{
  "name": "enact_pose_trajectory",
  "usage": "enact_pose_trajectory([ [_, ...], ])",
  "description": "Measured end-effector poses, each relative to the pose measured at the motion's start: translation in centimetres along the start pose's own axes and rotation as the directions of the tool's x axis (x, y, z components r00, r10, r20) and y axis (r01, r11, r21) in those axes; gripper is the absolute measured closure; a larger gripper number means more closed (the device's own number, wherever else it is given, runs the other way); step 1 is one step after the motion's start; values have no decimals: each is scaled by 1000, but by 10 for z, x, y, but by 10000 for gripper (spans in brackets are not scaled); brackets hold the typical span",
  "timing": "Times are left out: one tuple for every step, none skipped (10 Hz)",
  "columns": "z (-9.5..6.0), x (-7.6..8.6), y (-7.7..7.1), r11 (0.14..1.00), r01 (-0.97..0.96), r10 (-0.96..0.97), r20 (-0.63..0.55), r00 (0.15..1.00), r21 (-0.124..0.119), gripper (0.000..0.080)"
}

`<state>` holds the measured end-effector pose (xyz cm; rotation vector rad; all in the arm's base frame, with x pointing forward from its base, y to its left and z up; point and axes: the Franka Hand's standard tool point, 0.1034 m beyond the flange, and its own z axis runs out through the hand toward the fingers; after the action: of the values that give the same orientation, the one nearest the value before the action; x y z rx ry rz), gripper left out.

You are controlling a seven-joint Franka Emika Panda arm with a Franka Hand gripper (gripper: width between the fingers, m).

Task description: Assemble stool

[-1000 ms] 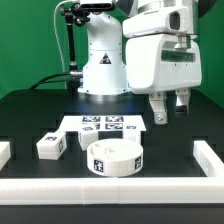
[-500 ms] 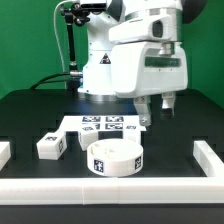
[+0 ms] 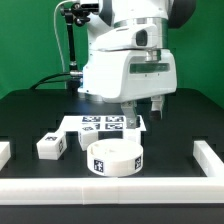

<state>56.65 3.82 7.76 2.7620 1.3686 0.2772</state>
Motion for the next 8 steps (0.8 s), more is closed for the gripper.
enact_pose_trajectory([
  [0, -1, 0, 1000, -2, 2, 1, 1000, 0, 150],
  [2, 0, -5, 999, -35, 34, 26, 999, 23, 150],
  [4, -5, -8, 998, -64, 63, 52, 997, 29, 150],
  [8, -15, -12, 994, -97, 92, 112, 989, 40, 150],
  [12, -20, -10, 995, -89, 83, 120, 989, 46, 150],
  [13, -25, -9, 995, -81, 74, 124, 989, 52, 150],
  [13, -24, -9, 995, -82, 75, 123, 990, 52, 150],
  [13, -24, -10, 995, -81, 74, 123, 990, 52, 150],
])
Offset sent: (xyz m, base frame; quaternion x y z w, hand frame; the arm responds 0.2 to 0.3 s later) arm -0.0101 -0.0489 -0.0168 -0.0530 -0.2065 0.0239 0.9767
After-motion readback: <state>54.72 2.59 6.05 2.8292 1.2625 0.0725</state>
